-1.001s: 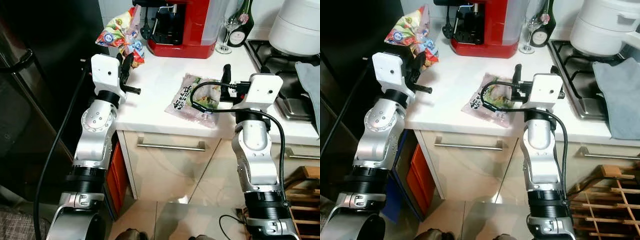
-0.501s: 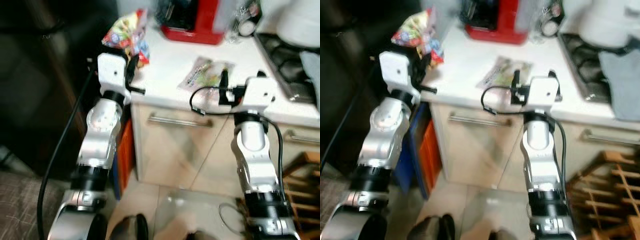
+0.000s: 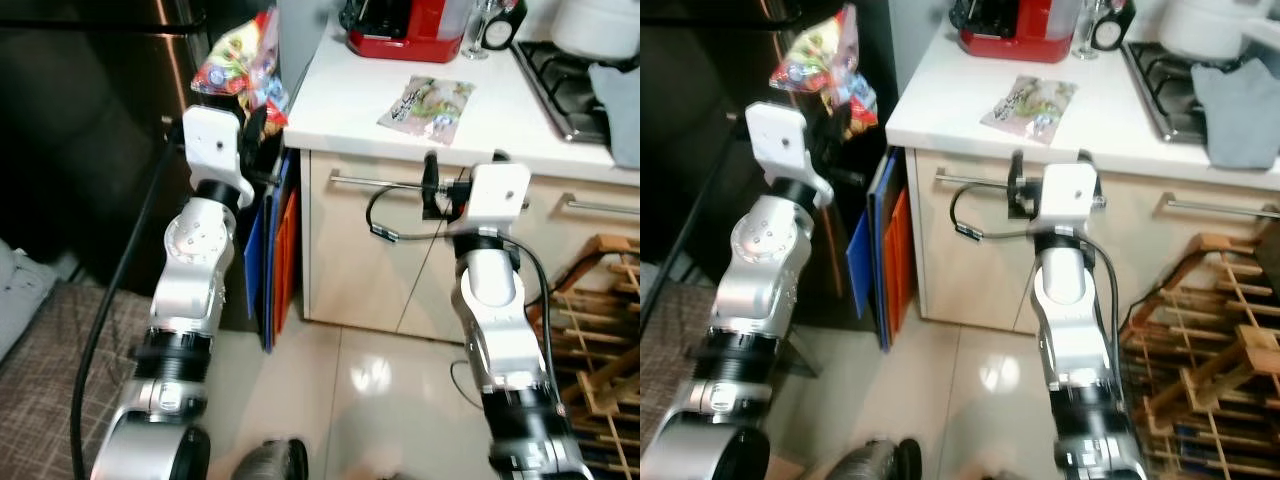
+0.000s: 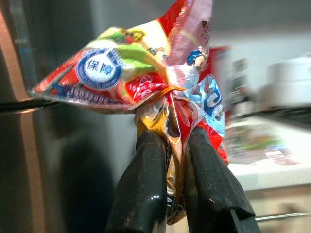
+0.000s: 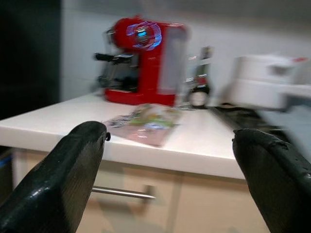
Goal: Restocking fridge
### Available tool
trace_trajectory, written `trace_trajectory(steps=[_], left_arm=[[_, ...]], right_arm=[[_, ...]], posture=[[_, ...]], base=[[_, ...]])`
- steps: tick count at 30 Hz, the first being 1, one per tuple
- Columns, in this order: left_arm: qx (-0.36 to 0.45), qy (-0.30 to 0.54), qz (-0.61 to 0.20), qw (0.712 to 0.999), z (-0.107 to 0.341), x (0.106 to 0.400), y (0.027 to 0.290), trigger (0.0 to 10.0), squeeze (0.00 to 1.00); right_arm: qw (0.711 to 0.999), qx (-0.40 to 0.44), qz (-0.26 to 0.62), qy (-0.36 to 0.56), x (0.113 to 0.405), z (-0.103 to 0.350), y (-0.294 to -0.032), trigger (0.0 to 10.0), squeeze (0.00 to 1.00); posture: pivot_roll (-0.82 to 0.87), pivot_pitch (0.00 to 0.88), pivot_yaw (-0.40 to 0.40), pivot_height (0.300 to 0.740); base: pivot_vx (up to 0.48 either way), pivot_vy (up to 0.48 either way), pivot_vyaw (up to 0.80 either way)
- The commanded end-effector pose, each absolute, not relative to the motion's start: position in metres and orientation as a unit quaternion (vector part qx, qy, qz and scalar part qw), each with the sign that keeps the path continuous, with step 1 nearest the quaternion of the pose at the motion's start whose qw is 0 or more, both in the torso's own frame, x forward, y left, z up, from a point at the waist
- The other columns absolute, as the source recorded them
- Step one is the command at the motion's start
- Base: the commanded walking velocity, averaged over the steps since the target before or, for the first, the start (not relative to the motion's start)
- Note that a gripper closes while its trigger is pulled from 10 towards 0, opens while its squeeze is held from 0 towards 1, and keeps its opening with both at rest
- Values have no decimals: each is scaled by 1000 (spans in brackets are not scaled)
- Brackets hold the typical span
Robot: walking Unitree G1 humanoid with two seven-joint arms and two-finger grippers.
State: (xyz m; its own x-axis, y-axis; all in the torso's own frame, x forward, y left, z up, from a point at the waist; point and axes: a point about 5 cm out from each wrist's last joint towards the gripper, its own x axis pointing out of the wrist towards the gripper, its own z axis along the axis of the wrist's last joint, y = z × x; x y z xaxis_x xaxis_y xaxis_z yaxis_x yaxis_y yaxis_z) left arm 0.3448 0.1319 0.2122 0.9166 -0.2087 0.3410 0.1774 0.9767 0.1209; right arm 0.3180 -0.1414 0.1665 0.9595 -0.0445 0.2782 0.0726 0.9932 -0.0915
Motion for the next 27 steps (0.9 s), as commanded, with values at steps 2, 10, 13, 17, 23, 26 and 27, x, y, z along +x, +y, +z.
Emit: trace_trajectory(steps=[2, 10, 13, 17, 23, 26, 27], left_arm=[[30, -184, -99, 977, 213, 338, 136, 10000, 0], [4, -160, -124, 979, 195, 322, 120, 10000, 0], [-4, -152, -149, 977, 190, 319, 109, 10000, 0], [-20, -127, -173, 977, 174, 313, 92, 10000, 0], [-27, -131, -191, 972, 175, 305, 83, 10000, 0], [-26, -135, -191, 972, 174, 305, 82, 10000, 0], [-24, -140, -182, 973, 174, 304, 83, 10000, 0]], right_arm=[[989, -48, -11, -139, 316, 167, -132, 10000, 0], [992, -52, -7, -111, 315, 154, -141, 10000, 0], [994, -50, -37, -93, 312, 148, -155, 10000, 0], [995, -44, -75, -50, 297, 128, -177, 10000, 0], [995, -64, -44, -56, 299, 131, -171, 10000, 0], [996, -65, -32, -58, 308, 134, -168, 10000, 0], [996, -61, -22, -54, 312, 134, -165, 10000, 0]], posture=[[-22, 0, 0, 740], [-46, 0, 14, 740], [-76, 0, 17, 740], [-100, 0, 6, 740], [-108, 0, -7, 740], [-80, 0, -44, 740], [-69, 0, -58, 740]], base=[[0, 0, 0], [0, -274, 0], [0, -480, 0], [0, -480, 0], [0, -480, 0], [0, -480, 0], [0, -364, 0]])
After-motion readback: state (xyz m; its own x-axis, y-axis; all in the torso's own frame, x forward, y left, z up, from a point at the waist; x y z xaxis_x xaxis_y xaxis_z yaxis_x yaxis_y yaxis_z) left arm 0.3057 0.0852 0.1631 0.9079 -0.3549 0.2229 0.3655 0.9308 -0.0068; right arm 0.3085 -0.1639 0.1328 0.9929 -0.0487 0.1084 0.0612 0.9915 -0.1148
